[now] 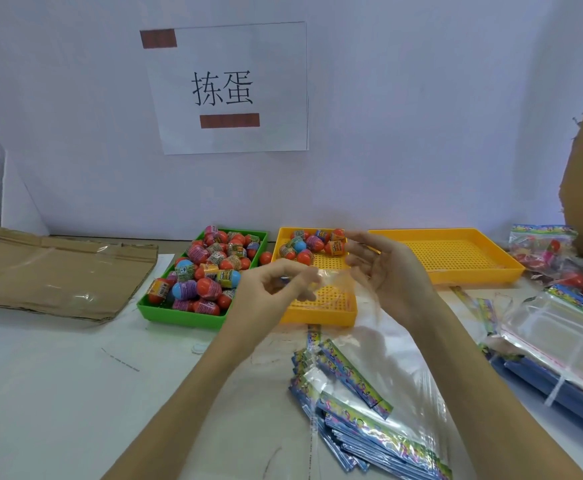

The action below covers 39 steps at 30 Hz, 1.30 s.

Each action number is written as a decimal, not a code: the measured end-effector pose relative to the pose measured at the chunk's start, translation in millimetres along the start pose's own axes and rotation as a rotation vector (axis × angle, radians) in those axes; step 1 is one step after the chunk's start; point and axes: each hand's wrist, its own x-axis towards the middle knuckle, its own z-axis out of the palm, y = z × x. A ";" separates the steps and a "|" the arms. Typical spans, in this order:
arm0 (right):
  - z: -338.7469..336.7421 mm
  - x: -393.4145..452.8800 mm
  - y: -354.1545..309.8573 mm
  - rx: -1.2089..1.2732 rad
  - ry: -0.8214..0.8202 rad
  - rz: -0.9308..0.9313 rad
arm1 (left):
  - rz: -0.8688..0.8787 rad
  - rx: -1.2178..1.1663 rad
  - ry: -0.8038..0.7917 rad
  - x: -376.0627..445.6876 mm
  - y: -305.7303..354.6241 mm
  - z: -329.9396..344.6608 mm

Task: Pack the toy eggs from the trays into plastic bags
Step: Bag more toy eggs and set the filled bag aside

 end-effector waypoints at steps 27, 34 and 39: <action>11.6 -3.3 16.1 -0.671 0.038 -0.310 | -0.251 0.070 0.346 12.5 -15.0 -20.8; 13.6 -5.5 14.7 -0.657 0.010 -0.260 | -0.271 -0.234 0.248 12.2 -10.2 -19.6; 19.5 -8.0 17.3 -0.642 0.038 -0.228 | -0.264 -0.113 0.397 12.9 -15.7 -20.2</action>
